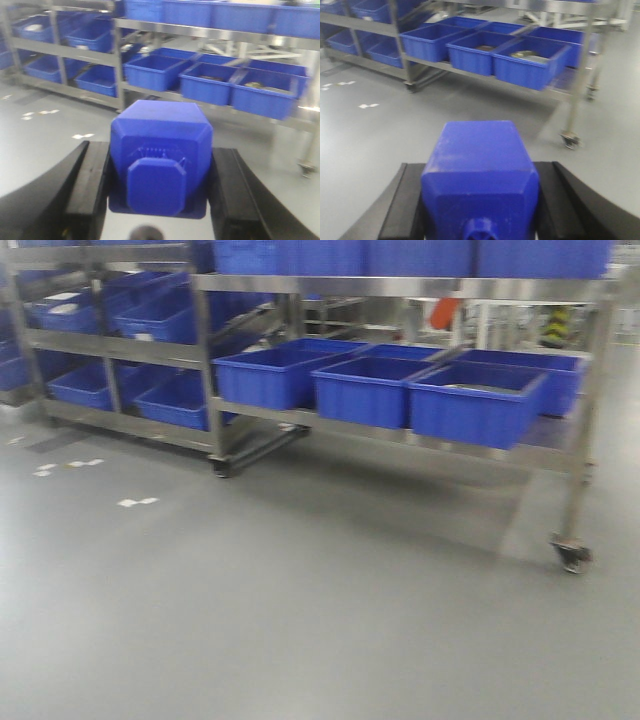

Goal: Pick and sort blue part to right shelf
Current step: 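Drive the base along the aisle past the bin racks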

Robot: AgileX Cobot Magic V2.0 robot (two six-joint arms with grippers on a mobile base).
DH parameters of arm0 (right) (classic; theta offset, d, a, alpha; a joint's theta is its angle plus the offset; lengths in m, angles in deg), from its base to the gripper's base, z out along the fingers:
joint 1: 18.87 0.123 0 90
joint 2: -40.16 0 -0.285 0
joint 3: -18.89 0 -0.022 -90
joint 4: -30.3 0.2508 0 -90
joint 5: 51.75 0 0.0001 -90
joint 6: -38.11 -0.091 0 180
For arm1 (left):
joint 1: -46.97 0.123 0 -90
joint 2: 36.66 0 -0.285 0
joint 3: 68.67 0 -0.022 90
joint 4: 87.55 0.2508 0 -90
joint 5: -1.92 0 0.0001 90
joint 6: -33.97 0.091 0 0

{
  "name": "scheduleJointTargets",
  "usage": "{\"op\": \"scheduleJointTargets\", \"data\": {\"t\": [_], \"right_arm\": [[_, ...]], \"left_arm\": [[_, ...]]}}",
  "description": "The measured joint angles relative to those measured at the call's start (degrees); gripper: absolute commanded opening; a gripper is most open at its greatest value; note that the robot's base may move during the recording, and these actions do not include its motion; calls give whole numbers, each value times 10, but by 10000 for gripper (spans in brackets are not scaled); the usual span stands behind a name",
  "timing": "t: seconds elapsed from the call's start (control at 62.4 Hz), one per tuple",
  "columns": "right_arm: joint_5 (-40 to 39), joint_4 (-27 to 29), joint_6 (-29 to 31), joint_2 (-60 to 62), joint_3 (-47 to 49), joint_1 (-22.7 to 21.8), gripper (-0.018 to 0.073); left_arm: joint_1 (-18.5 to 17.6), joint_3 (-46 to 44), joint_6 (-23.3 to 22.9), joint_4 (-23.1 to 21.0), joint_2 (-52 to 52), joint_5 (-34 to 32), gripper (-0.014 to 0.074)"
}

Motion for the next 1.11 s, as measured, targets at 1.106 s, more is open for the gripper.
{"op": "scheduleJointTargets", "data": {"t": [1.106], "right_arm": [[1, 0, 0, 0, 0, 0, 372]], "left_arm": [[0, 1, 0, 0, 0, 0, 262]]}}
